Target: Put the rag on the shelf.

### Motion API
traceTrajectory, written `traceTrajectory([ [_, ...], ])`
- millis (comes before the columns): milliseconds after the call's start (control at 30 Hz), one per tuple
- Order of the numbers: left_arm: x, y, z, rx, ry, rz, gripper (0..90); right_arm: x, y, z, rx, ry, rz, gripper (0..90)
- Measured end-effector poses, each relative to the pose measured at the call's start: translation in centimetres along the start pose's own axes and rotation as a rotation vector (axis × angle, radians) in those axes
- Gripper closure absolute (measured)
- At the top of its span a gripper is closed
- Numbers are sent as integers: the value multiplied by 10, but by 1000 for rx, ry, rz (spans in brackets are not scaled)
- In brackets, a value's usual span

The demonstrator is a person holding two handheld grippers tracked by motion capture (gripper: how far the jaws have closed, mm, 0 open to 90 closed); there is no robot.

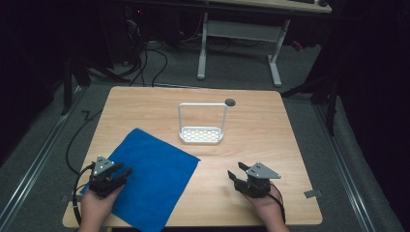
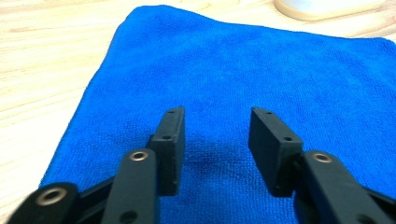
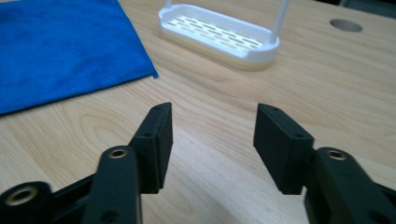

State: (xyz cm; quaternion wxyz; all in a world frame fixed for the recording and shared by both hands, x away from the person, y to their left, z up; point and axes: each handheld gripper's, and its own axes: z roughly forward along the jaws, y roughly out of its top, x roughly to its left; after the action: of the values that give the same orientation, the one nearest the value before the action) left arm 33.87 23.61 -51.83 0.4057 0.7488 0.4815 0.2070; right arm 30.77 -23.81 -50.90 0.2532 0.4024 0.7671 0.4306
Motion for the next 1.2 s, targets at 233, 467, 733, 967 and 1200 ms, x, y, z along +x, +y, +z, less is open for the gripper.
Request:
traceTrajectory([
  [233, 9, -7, -8, -6, 15, -36, 657, 10, 9, 5, -29, 58, -16, 664],
  [467, 17, -15, -20, 1, 58, -51, 758, 28, 18, 23, -23, 143, -63, 883],
  [733, 25, -26, -23, 73, 102, -46, 899, 52, 24, 42, 33, 243, -99, 900],
  [967, 22, -33, -24, 98, 119, -26, 900, 78, 31, 67, 102, 302, -156, 900],
  [1200, 18, -36, -25, 91, 123, -11, 900, 96, 34, 86, 162, 325, -208, 900],
])
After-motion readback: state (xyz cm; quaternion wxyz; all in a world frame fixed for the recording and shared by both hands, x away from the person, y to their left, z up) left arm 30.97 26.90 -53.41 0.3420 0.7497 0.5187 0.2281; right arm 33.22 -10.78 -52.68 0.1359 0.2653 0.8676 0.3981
